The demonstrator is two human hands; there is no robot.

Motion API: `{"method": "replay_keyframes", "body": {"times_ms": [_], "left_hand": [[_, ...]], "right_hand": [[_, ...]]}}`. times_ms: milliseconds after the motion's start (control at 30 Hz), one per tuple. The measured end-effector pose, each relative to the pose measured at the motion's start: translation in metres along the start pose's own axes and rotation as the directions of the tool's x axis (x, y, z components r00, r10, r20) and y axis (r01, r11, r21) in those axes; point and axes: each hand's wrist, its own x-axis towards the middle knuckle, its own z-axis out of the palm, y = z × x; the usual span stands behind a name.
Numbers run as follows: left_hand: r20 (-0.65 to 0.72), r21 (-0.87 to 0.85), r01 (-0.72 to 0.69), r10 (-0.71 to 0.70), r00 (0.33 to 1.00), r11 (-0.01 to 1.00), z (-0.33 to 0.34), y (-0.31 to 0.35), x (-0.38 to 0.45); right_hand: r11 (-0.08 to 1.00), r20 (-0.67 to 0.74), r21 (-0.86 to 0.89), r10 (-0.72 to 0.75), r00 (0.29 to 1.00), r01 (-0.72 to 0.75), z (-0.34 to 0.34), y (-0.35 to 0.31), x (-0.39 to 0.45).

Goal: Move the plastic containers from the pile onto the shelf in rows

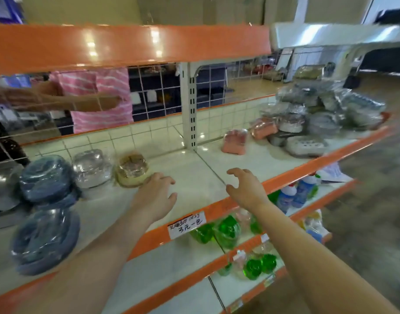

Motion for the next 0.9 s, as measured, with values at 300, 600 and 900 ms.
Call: {"method": "replay_keyframes", "body": {"times_ms": [300, 600, 900], "left_hand": [[0.100, -0.028, 0.027, -0.024, 0.995, 0.999, 0.043, 0.123, 0.090], [0.057, -0.074, 0.047, -0.043, 0.997, 0.996, 0.072, 0.192, 0.149], [-0.166, -0.156, -0.183, 0.156, 0.974, 0.971, 0.081, 0.222, 0.222]], "right_hand": [[0.992, -0.016, -0.122, 0.014, 1.000, -0.016, -0.098, 0.107, 0.072], [0.995, -0.074, -0.104, -0.012, 0.997, 0.004, -0.140, 0.166, 0.127], [0.977, -0.251, -0.175, 0.072, 0.965, -0.118, -0.166, 0.203, 0.174]]}}
